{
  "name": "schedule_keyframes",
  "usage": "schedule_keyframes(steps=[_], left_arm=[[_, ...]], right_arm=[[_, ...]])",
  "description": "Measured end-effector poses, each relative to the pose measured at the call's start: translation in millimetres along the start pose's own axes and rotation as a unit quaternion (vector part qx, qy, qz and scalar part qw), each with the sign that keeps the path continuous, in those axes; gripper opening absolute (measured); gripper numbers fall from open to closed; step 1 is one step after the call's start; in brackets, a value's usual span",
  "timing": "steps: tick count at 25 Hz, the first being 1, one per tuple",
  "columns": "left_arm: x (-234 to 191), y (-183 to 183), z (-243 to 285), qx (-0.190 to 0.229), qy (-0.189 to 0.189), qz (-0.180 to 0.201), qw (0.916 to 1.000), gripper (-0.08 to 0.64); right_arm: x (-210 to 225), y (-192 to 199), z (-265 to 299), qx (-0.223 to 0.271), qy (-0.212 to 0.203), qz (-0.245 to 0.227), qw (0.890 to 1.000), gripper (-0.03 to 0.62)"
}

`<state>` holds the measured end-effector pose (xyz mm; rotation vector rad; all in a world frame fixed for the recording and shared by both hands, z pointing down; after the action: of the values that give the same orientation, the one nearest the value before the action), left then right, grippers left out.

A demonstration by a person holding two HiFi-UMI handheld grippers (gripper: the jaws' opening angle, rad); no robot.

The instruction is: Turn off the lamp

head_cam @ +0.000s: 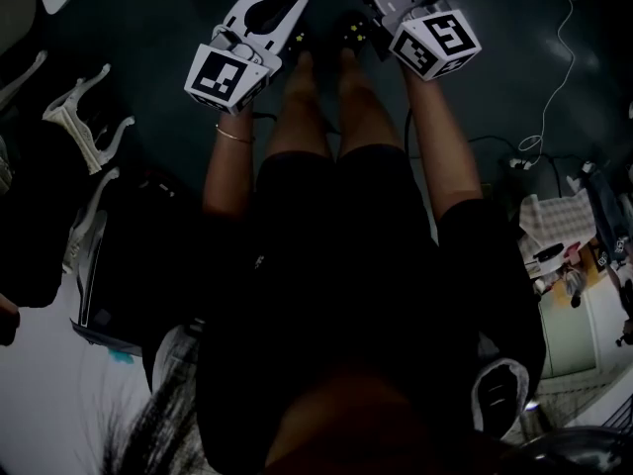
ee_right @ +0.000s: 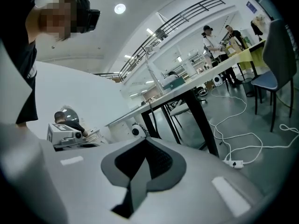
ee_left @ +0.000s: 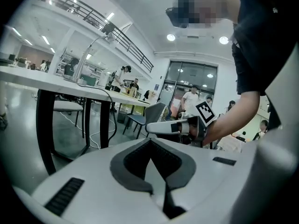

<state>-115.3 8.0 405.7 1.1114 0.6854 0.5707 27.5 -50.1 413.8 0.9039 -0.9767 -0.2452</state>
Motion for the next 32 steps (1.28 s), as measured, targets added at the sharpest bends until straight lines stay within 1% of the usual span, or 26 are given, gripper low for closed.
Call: schedule_keyframes(steps=[3,8,11,16,22,27,32], left_arm=[[14,-24,2,0.003,0.005,0.007,1.0000,0.006],[16,-49,4,0.016,0.007,0.012,0.9998,0.006],[20,-64,2,0.020,0.008,0.016,0.9996,0.006],[19,-91,2,0.026,0.000,0.010,0.9996,0.006],[24,-120,-4,0.035,0.001,0.021,0.9992,0.006],[26,-146,-2,0.045,0.014,0.035,0.9983,0.006],[34,-167,2,0.051,0.030,0.049,0.9970,0.006]], right_arm=[[-18,-17,-22,-0.006,-0.010,-0.013,1.000,0.000],[-33,-36,-36,-0.005,-0.017,-0.020,1.000,0.000],[-44,-49,-41,0.006,-0.017,-0.022,1.000,0.000],[-60,-69,-49,0.026,-0.022,-0.026,0.999,0.000],[-80,-88,-63,0.041,-0.021,-0.029,0.999,0.000],[-92,-110,-72,0.066,-0.016,-0.044,0.997,0.000],[-104,-126,-79,0.082,-0.021,-0.053,0.995,0.000]])
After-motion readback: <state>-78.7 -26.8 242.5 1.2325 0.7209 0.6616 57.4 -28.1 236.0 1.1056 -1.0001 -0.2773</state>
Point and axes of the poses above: the fingertips, and each gripper's own axes: z forward along the fingers, x to its right, y out of its underside, the point moved 6 cm from there along -z, backward along the fingers, and after that the axes turned 8 degrees about z, right-handed, at the moved point
